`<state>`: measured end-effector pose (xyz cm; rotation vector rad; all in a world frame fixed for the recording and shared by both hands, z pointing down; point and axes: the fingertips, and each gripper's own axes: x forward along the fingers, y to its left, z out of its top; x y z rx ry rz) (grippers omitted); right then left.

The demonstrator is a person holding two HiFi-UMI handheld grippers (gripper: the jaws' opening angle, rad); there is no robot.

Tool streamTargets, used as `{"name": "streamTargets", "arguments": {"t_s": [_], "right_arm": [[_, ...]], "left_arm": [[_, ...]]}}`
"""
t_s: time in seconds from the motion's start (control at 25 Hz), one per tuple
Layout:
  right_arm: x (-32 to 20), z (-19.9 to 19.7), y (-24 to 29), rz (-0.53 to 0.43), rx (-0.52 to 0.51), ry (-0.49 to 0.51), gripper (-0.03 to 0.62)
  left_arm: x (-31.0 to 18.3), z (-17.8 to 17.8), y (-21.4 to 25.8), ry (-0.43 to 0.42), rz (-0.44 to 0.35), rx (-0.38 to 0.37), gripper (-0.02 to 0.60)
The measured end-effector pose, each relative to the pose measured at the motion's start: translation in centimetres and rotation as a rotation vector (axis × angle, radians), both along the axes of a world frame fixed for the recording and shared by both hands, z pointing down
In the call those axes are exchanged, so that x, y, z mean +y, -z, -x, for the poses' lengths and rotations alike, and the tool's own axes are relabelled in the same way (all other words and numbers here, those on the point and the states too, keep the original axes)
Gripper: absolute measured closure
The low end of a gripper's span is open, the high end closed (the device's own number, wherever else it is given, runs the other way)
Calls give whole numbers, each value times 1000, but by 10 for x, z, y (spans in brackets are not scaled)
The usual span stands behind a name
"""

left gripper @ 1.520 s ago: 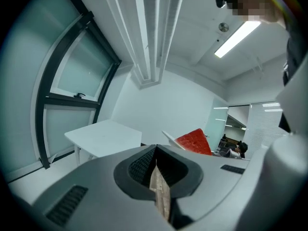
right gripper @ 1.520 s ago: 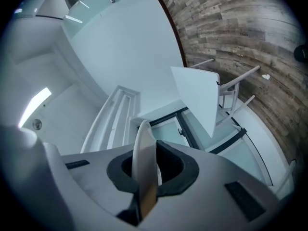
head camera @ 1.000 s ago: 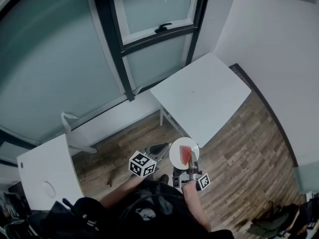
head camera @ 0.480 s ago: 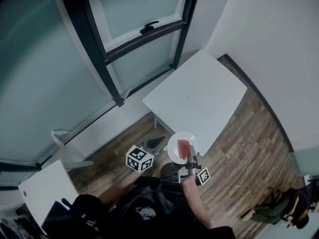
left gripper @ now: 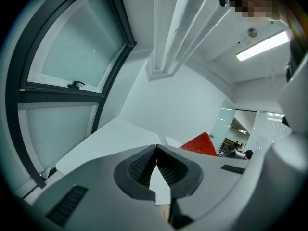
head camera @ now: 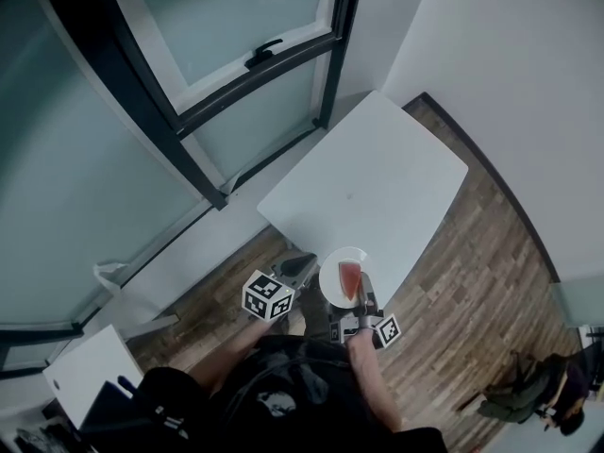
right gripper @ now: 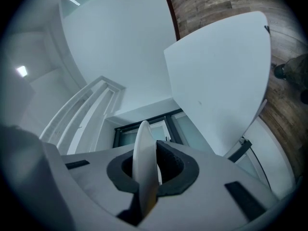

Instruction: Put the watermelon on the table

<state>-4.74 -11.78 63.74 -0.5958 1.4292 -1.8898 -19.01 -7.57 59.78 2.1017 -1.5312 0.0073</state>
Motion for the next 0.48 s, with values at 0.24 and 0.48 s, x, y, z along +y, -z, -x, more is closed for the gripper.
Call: {"name": "streamTargets", "arguments": {"t_s": [0.24,0.48], "right_arm": [[-83,6,-14,-27,43,18,568],[-157,-14,-30,-22,70,-10,568]], "left_arm": [[-83,-4,-18,-13,10,-71,575],[-157,-13,-35,-27,38,-109,575]]}}
